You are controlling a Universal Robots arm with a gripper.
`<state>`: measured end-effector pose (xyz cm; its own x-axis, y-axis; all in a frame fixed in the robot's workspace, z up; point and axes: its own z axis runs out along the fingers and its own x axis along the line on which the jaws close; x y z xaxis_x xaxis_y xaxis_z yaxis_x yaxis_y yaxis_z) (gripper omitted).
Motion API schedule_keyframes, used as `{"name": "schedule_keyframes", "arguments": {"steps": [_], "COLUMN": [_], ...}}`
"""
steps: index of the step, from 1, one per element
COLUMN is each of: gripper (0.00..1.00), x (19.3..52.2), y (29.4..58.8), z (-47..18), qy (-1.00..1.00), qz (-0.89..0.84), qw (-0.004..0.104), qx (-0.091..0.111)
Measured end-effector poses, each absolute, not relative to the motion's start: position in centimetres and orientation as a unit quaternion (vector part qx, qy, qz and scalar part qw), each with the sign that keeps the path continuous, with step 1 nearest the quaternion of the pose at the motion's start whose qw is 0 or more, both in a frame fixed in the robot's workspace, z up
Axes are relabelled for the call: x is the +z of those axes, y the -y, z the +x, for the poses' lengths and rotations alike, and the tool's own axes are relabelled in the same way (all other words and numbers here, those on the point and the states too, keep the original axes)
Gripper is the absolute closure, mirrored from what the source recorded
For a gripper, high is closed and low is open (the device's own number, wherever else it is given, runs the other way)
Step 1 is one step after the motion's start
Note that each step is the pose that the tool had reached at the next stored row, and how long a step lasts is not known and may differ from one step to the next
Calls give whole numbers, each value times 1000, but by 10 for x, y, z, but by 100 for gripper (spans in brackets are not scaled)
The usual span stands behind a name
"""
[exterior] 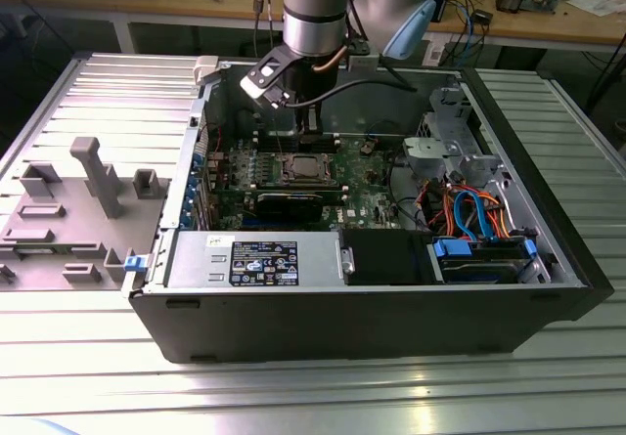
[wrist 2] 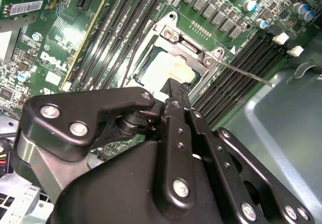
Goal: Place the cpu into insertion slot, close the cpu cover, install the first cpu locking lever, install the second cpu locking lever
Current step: 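Install the first cpu locking lever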
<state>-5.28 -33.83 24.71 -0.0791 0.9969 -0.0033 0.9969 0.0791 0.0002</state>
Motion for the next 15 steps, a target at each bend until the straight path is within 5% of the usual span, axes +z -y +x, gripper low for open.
{"name": "schedule_keyframes", "arguments": {"steps": [15], "gripper": [89], "x": [252], "y": [338], "z": [-53], "qy": [-735], "qz": [679], "qw": [1], "qx": [-1]}}
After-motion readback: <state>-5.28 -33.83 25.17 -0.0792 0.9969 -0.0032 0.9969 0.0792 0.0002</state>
